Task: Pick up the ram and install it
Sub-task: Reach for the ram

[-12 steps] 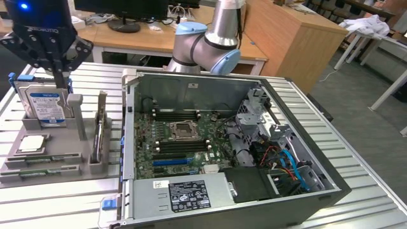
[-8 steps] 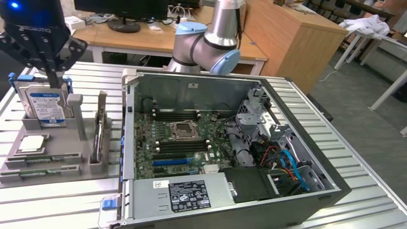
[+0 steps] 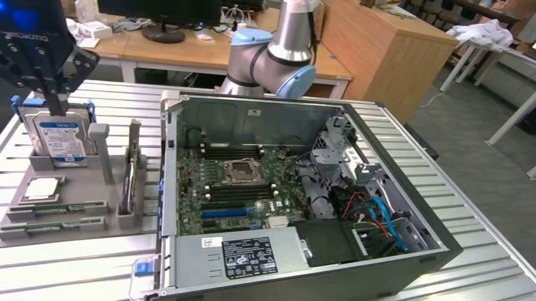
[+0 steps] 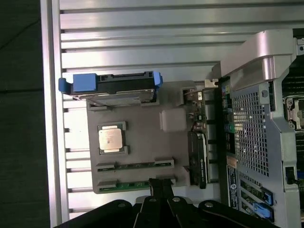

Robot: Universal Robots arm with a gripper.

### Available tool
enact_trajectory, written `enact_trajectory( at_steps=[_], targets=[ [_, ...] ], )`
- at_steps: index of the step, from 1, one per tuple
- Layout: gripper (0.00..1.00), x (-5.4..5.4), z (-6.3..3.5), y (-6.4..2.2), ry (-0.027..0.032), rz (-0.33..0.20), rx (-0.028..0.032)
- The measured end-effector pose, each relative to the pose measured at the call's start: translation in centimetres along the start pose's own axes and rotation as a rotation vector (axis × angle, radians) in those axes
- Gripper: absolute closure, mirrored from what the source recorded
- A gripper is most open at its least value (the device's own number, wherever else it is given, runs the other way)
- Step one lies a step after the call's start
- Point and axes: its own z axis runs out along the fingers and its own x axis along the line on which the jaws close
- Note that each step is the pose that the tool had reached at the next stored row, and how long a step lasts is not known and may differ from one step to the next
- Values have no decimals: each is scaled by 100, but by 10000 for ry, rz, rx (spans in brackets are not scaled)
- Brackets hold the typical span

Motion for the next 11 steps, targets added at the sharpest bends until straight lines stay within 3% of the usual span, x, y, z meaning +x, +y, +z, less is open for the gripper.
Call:
enact_trajectory(
  at_steps=[11],
  targets=[
    [89,205,4,-16,6,1,1]
  ],
)
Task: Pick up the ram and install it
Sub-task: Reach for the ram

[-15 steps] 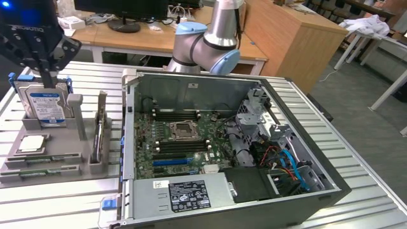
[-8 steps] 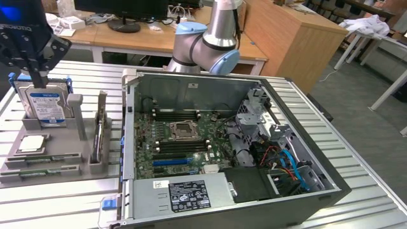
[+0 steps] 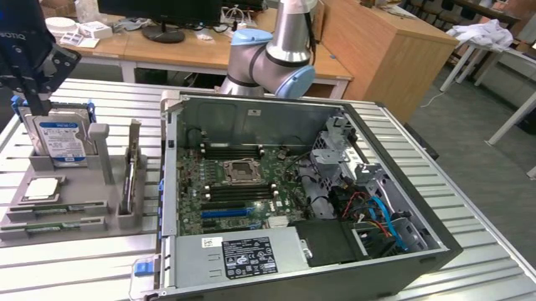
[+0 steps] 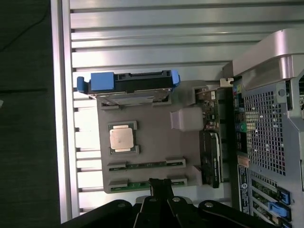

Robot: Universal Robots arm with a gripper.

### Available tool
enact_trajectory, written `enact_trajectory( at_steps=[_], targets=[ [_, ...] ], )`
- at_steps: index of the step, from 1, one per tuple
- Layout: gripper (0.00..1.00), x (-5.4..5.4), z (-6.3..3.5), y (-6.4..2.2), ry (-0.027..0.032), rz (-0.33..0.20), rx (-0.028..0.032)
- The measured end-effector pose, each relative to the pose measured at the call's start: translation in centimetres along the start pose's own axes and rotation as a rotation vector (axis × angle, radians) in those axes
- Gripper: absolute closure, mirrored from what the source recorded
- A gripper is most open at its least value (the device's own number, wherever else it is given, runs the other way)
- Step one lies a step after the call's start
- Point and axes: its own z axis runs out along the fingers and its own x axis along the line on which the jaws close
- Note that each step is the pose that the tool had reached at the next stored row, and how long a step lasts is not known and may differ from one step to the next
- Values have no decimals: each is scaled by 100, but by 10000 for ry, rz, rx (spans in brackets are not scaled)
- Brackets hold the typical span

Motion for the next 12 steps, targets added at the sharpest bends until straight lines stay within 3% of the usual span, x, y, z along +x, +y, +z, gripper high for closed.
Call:
enact_trajectory(
  at_steps=[12],
  targets=[
    [89,5,-2,-40,2,0,0]
  ],
)
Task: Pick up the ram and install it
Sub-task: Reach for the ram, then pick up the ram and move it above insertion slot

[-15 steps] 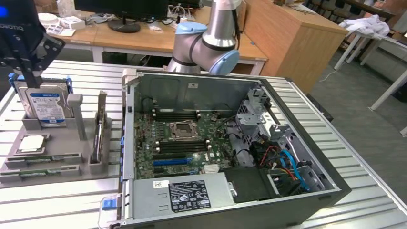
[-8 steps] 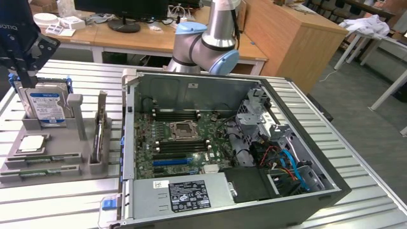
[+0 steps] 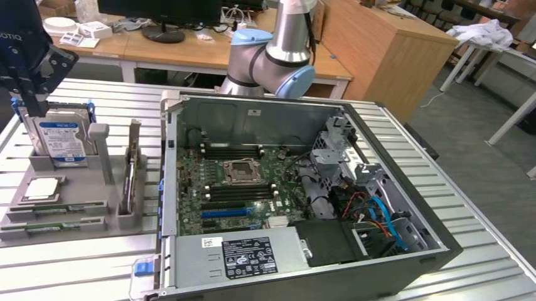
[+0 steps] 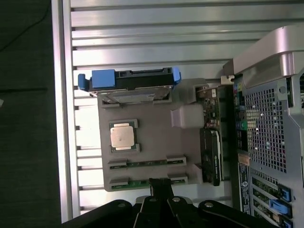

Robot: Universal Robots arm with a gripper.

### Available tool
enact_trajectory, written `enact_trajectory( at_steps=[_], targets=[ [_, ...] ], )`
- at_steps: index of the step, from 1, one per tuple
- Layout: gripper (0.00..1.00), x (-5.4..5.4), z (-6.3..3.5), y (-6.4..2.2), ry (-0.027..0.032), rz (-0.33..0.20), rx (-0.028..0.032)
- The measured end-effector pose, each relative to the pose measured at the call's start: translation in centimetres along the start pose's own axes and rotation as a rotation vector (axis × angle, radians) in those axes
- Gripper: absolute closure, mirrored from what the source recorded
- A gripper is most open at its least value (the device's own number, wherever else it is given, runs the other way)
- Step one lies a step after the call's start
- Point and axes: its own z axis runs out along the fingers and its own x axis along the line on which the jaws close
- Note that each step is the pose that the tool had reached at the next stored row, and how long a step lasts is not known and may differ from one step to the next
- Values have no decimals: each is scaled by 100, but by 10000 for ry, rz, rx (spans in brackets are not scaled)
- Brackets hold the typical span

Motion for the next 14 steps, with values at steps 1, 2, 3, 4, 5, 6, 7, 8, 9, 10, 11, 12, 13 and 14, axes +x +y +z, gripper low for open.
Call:
enact_trajectory(
  at_steps=[1,2,3,4,5,6,7,8,9,10,11,12,13,14],
  targets=[
    [89,-1,0,-10,-1,1,0],
    [89,-1,0,-20,-2,1,-1],
    [89,-2,-1,-28,-1,0,0],
    [89,-2,-1,-32,-1,0,0],
    [89,-3,-1,-32,-1,0,0],
    [89,-2,-1,-32,-1,0,-1],
    [89,-2,-1,-32,-1,0,-1],
    [89,-3,-1,-32,-1,0,0],
    [89,-3,-1,-32,-1,0,0],
    [89,-3,-1,-32,-1,0,0],
    [89,-3,-1,-32,-1,0,-1],
    [89,-3,-1,-32,-1,0,-1],
    [89,-2,-1,-32,-1,0,0],
    [89,-2,-1,-32,-2,0,0]
  ],
)
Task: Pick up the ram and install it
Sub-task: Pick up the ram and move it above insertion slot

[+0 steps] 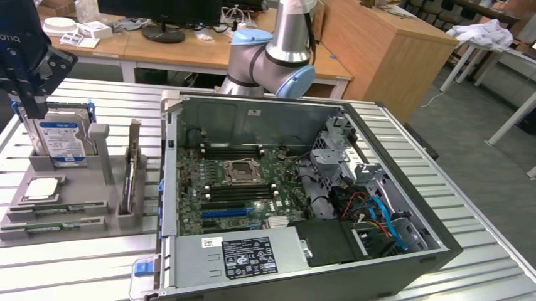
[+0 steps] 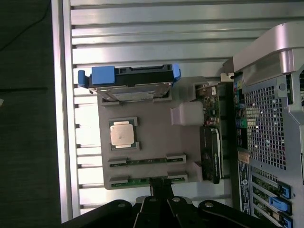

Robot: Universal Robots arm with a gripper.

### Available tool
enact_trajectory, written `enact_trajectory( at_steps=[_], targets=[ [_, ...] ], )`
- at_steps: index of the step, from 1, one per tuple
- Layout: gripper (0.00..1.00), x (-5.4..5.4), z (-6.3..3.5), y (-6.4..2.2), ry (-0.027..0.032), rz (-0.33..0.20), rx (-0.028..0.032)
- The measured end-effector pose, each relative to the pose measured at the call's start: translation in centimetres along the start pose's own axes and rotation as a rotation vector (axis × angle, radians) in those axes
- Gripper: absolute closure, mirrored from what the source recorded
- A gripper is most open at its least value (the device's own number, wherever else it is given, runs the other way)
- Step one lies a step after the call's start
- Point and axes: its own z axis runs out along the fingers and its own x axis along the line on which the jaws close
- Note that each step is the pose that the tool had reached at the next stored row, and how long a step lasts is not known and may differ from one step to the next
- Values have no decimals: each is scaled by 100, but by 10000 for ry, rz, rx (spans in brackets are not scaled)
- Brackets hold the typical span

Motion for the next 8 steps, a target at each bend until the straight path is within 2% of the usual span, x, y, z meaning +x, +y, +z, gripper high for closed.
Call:
enact_trajectory(
  at_steps=[8],
  targets=[
    [89,0,0,0,4,-83,-2]
  ],
)
